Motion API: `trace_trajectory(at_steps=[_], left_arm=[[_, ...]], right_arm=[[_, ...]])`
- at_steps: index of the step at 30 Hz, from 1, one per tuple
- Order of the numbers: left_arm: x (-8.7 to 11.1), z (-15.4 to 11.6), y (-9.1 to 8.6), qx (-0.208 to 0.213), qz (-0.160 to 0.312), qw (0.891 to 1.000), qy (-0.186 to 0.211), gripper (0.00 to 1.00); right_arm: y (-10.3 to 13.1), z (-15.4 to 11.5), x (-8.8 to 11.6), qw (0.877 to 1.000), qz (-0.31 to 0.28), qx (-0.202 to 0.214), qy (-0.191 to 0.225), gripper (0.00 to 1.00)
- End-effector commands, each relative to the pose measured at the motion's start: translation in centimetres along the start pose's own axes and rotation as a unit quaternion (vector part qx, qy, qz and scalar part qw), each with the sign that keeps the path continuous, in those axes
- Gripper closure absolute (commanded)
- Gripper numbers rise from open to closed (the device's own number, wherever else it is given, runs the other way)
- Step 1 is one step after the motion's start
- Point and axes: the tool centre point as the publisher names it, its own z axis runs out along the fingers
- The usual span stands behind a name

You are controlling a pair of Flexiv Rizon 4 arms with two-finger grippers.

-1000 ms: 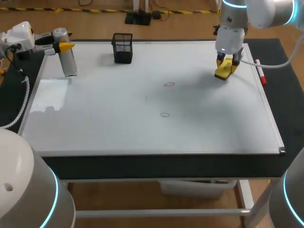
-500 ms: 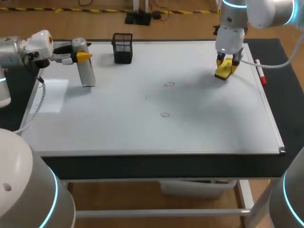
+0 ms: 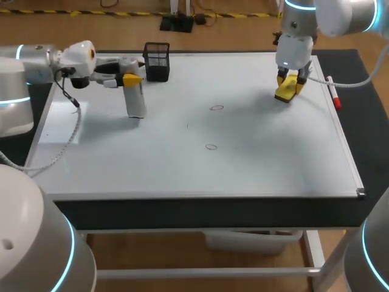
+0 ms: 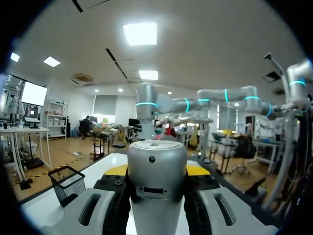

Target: Pick up the inspection probe, press it on each red-marked spot on the whiteboard one by one, put down the probe, pick up the eraser, and wipe off all the red marks.

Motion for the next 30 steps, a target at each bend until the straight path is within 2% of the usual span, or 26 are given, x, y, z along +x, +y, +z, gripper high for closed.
trace_trajectory(at_steps=[1,12,30], left_arm=[[-0.4,2.0,0.4,0.001,0.000,1.000,0.015,1.00],[-0.7,7.1,0.6,0.007,-0.002,1.000,0.029,1.00],[-3.7,15.8,0.7,0.017,0.006,0.999,0.048,1.00]], right_arm=[[-0.1,-0.1,0.0,1.000,-0.001,0.000,0.002,1.00],[-0.1,-0.1,0.0,1.000,-0.001,0.000,0.002,1.00],[-0.1,-0.1,0.0,1.000,-0.001,0.000,0.002,1.00]])
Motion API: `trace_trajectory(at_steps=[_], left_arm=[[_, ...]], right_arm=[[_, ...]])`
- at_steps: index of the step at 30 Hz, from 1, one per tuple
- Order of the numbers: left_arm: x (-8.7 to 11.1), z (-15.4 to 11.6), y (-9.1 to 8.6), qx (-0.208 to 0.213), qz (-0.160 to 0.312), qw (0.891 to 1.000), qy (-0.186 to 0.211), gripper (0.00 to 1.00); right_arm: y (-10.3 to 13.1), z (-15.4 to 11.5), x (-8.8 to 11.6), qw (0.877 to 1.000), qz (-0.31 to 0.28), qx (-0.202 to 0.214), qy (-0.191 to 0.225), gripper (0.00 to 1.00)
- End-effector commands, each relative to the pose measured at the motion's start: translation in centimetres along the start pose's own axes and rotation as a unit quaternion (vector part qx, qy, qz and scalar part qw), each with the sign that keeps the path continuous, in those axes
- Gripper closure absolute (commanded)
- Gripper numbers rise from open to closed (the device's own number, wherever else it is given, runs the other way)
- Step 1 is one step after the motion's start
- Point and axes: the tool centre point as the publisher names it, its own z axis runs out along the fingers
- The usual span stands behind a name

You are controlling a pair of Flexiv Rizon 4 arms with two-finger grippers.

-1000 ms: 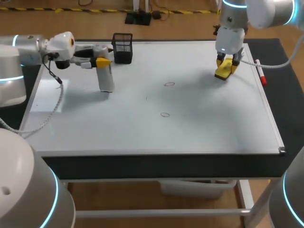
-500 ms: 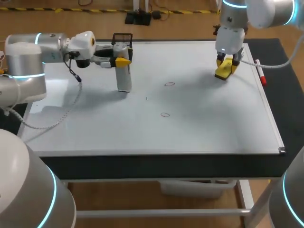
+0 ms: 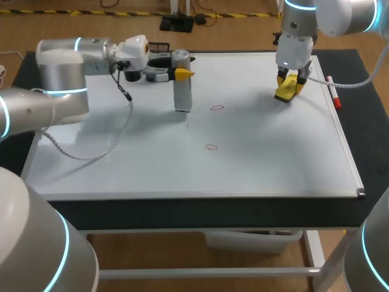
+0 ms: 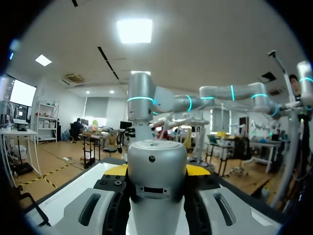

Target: Pick up the inspection probe, press it on each red-marked spot on the whiteboard one by one, put down the probe, pick up the eraser, and wipe off all the red marks.

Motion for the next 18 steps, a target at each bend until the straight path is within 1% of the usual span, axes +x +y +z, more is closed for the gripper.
trace_trajectory(at_steps=[1,11,13,18], left_arm=[[-1.8,2.3,0.4,0.006,0.001,1.000,0.013,1.00],[-2.6,5.5,0.3,0.006,0.013,1.000,0.025,1.00],[-2.7,5.9,0.5,0.008,0.021,0.999,0.030,1.00],[-2.8,6.8,1.0,0.010,0.020,0.999,0.033,1.00]], right_arm=[[-0.1,-0.1,0.0,1.000,-0.001,0.001,0.002,1.00],[-0.1,-0.1,0.0,1.000,-0.001,0.001,0.002,1.00],[-0.1,-0.1,0.0,1.000,-0.001,0.001,0.002,1.00],[-0.1,-0.1,0.0,1.000,-0.001,0.001,0.002,1.00]])
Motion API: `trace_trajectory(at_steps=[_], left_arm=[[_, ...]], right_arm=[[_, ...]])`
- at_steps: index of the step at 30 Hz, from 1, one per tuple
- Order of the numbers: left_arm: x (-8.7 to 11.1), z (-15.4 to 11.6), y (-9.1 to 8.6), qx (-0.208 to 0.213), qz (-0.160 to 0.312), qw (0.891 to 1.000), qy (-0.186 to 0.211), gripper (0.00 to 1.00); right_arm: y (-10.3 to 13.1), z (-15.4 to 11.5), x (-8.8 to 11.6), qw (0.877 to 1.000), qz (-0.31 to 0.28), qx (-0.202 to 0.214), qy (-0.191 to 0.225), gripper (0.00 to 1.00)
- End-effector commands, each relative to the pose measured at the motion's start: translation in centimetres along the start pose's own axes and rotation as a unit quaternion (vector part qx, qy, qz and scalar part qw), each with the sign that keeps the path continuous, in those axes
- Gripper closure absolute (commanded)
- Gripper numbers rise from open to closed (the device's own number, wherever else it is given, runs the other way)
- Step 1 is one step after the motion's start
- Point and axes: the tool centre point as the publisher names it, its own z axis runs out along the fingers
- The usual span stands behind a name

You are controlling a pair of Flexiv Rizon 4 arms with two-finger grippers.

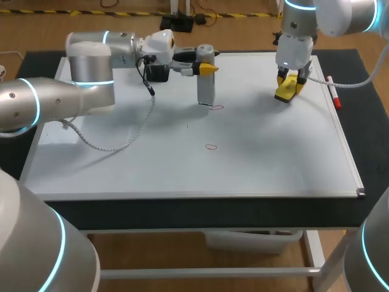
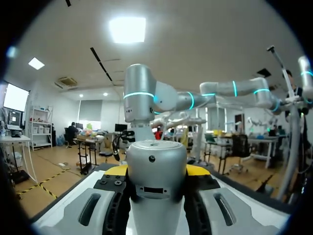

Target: Pick up the inspection probe, press it on each red-marked spot on the whiteboard one by one, put down the probe, pick up the eraser, and wipe off all the red marks.

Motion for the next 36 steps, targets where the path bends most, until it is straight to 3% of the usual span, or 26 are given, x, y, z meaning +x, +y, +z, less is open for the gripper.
trace_trajectory(at_steps=[1,11,36], left_arm=[[-0.7,0.9,0.8,0.005,-0.001,1.000,0.007,1.00],[-1.0,2.2,1.7,0.000,-0.007,1.000,0.004,1.00],[-0.6,2.6,2.5,-0.003,-0.018,1.000,0.003,1.00]], right_arm=[[-0.1,-0.1,0.0,1.000,-0.001,0.001,0.002,1.00],[-0.1,-0.1,0.0,1.000,-0.001,0.001,0.002,1.00],[-0.1,-0.1,0.0,1.000,-0.001,0.001,0.002,1.00]])
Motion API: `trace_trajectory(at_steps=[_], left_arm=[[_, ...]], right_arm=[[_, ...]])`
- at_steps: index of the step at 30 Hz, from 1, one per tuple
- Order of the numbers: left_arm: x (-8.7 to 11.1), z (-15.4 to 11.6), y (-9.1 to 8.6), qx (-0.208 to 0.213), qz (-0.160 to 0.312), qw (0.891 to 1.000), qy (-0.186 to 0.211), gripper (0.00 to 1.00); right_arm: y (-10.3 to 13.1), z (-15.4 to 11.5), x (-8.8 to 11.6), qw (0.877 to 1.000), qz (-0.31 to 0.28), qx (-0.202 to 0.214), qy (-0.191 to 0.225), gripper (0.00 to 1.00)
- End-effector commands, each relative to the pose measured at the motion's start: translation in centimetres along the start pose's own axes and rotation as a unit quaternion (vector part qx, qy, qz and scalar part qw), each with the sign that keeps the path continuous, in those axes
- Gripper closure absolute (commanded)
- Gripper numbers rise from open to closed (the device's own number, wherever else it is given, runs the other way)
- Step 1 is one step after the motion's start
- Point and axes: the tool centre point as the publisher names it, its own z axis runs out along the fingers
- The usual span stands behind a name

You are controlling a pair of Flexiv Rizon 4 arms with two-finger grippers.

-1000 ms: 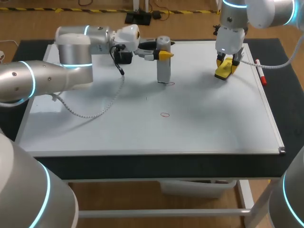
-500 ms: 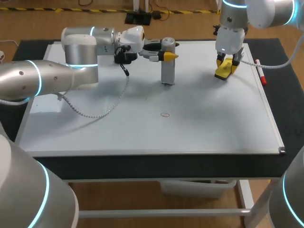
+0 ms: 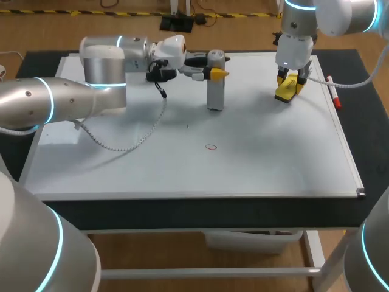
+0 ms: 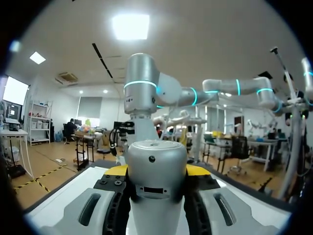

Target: Pick up the inspection probe, press it on each red-marked spot on the whiteboard one by one, put down the probe, pick up the eraser, and wipe off all the red marks.

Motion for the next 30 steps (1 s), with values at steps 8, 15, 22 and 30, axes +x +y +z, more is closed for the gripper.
trace_trajectory(at_steps=[8,15,22,30], left_arm=[[-0.06,-0.03,0.43,-0.003,-0.002,1.000,-0.004,1.00],[-0.09,-0.04,0.46,-0.005,-0.003,1.000,-0.003,1.00],[-0.06,-0.14,0.58,-0.005,-0.004,1.000,-0.006,1.00],[0.03,-0.57,0.56,-0.006,-0.005,1.000,-0.010,1.00]], right_arm=[[-0.10,-0.09,-0.01,1.000,-0.001,0.001,0.002,1.00],[-0.10,-0.09,-0.01,1.000,-0.001,0.001,0.002,1.00],[-0.10,-0.09,-0.01,1.000,-0.001,0.001,0.002,1.00],[-0.10,-0.09,-0.01,1.000,-0.001,0.001,0.002,1.00]])
